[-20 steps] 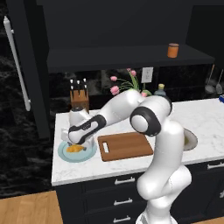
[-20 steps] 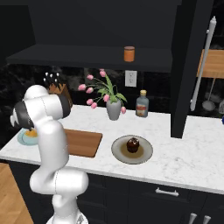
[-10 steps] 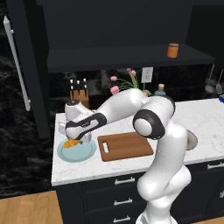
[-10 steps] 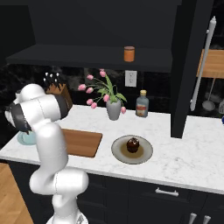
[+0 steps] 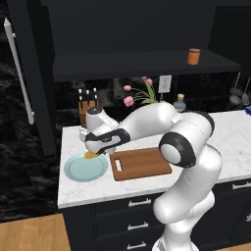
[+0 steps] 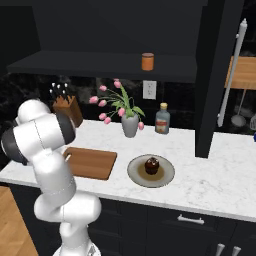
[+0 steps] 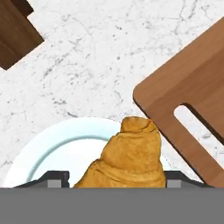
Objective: From the different types of pastries on the counter, select a croissant and place it on the cutting board. Then retrieve a jar of jam from the cabinet and place it alongside the croissant on the cutting board.
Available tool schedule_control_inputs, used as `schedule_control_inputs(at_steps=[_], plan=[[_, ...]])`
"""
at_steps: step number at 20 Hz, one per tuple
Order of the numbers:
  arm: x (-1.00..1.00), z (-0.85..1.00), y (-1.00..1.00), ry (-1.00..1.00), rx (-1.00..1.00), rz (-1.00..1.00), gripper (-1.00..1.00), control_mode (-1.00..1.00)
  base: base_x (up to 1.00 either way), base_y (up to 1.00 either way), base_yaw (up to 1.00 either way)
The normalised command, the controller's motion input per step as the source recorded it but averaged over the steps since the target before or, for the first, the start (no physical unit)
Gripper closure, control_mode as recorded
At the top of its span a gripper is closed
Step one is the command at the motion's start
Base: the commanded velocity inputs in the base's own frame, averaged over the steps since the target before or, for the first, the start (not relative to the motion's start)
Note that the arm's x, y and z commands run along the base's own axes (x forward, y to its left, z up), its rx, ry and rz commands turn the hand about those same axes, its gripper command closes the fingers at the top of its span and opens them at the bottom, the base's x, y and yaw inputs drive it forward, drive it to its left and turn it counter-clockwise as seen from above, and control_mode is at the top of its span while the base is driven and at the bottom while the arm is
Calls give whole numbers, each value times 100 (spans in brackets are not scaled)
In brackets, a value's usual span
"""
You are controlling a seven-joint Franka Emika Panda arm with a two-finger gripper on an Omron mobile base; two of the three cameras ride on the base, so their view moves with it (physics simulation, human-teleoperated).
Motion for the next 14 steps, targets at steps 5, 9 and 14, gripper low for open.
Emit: schedule_control_inputs(at_steps=[5, 9, 14], plan=[[-2, 0, -80, -9, 0, -5, 100, -100, 0, 0, 0], [-28, 0, -70, -3, 2, -5, 100, -100, 0, 0, 0], [-23, 0, -57, 0, 1, -5, 100, -100, 0, 0, 0]])
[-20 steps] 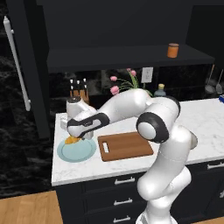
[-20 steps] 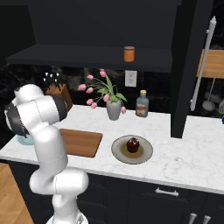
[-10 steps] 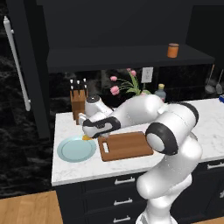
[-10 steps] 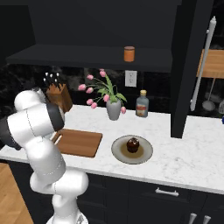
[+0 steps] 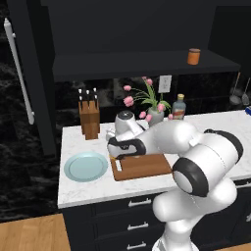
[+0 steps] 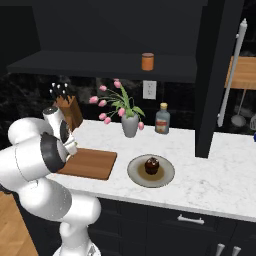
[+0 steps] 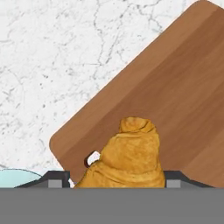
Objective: From the different types of pastries on the counter, select a croissant and place it on the cutting board. Then retrieve a jar of jam from the cabinet and place it alongside the croissant on the cutting board.
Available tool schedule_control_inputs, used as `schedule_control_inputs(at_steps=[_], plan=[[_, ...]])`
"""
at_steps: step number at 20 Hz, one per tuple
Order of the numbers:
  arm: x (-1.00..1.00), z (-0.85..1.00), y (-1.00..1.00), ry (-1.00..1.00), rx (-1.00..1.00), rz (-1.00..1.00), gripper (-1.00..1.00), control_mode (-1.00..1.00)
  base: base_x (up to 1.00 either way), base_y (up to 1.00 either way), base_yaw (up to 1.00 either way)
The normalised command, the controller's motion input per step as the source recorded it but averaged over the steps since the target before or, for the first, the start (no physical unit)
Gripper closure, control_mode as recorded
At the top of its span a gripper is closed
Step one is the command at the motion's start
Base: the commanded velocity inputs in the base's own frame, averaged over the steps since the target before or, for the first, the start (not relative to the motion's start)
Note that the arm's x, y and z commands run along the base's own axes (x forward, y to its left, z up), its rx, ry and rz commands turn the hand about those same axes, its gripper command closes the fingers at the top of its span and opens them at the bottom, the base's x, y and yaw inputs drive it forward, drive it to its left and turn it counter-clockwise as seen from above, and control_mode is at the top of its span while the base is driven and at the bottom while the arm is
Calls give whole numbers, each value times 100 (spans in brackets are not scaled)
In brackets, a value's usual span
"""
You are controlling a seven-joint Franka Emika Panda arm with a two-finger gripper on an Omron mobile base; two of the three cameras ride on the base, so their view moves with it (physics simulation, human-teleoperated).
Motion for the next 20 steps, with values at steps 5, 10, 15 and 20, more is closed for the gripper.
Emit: schedule_control_inputs(at_steps=[5, 10, 15, 20], plan=[[0, -3, -39, 0, 0, -2, 100, -100, 0, 0, 0], [0, -14, -6, 0, 0, 0, 100, -100, 0, 0, 0], [0, -9, 0, 0, 0, 0, 100, -100, 0, 0, 0], [8, -8, -10, 0, 0, 0, 100, -100, 0, 0, 0]])
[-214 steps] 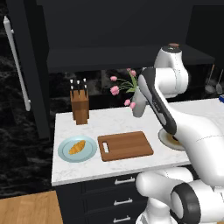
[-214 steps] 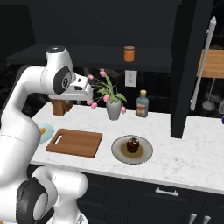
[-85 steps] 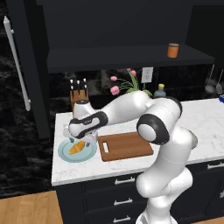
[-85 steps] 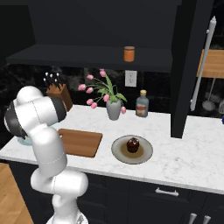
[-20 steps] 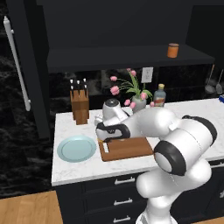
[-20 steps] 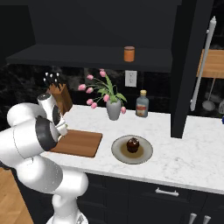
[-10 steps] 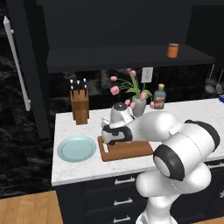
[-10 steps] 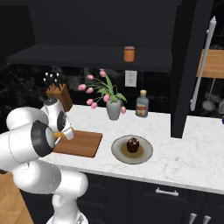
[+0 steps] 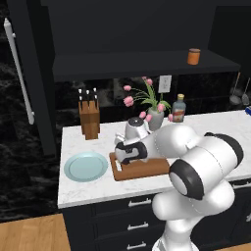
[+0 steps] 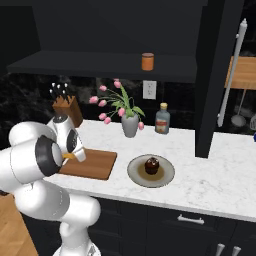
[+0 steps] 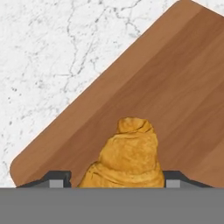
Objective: From the different types of pastries on the counter, select a croissant and place it on the cutting board. Then retrieve a jar of jam from the cabinet and place it alongside the croissant on the cutting board.
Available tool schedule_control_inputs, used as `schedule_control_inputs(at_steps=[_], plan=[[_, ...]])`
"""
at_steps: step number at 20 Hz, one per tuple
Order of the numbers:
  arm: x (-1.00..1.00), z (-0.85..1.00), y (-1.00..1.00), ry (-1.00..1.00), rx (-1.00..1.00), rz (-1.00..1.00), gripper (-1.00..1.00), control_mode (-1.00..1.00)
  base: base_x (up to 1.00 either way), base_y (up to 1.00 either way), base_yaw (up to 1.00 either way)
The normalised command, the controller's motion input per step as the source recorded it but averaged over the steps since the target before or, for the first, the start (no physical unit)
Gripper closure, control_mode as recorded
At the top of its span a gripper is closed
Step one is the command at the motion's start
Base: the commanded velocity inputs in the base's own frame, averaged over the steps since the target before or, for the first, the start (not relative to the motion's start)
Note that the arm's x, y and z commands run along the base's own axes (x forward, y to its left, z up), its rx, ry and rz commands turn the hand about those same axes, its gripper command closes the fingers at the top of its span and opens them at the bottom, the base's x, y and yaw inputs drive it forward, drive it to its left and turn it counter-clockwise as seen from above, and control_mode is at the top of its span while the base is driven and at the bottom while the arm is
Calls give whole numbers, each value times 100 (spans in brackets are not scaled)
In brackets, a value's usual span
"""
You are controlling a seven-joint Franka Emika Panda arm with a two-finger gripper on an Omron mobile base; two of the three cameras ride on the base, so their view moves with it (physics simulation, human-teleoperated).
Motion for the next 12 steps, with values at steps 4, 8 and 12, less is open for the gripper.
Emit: schedule_control_inputs(at_steps=[4, 8, 12], plan=[[9, -11, -19, 0, 0, 0, -100, -100, 0, 0, 0], [1, -5, -9, 0, 0, 0, -100, -100, 0, 0, 0], [0, -1, -14, 0, 0, 0, -100, -100, 0, 0, 0]])
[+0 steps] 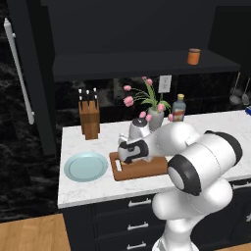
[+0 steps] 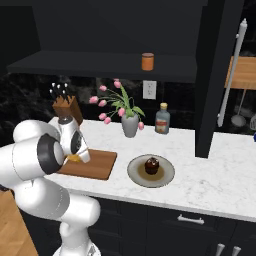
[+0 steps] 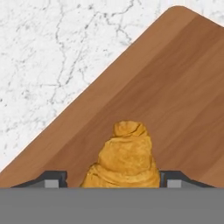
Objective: From the different types of pastries on the counter, select a croissant and place it on the cutting board. Then retrieve a jar of jam from the cabinet and place it alongside the croissant on the cutting board.
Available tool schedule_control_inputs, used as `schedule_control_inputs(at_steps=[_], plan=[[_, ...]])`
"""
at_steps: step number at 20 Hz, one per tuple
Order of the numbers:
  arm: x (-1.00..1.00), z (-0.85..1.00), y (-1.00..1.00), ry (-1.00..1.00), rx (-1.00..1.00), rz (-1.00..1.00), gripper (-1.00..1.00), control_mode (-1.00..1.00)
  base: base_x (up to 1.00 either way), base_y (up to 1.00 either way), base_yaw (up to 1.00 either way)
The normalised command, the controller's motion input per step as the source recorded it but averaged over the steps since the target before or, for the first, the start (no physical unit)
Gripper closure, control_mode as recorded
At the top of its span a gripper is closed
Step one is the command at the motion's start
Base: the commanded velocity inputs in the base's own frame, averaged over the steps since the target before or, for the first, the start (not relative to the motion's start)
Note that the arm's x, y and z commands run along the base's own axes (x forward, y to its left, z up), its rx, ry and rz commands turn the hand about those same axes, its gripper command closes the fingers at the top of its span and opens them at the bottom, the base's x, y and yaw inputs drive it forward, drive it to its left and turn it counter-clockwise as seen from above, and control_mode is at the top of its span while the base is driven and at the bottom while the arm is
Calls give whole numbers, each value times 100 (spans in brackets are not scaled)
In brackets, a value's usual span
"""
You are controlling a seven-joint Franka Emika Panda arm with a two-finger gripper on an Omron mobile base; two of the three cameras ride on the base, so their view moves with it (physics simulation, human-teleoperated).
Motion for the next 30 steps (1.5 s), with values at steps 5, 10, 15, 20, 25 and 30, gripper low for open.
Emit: schedule_control_inputs(at_steps=[5, 10, 15, 20, 25, 30], plan=[[1, -2, -9, 0, 0, -1, -100, -100, 0, 0, 0], [1, 28, -21, -3, 0, -5, -100, -100, 0, 0, 0], [0, 61, -31, -19, 0, -5, -100, -100, 0, 0, 0], [-19, 54, -41, -18, 0, -4, -100, -100, 0, 0, 0], [-56, 37, -35, -13, 1, 0, -100, -100, 0, 0, 0], [-62, 44, -31, -18, 0, 0, -100, -100, 0, 0, 0]])
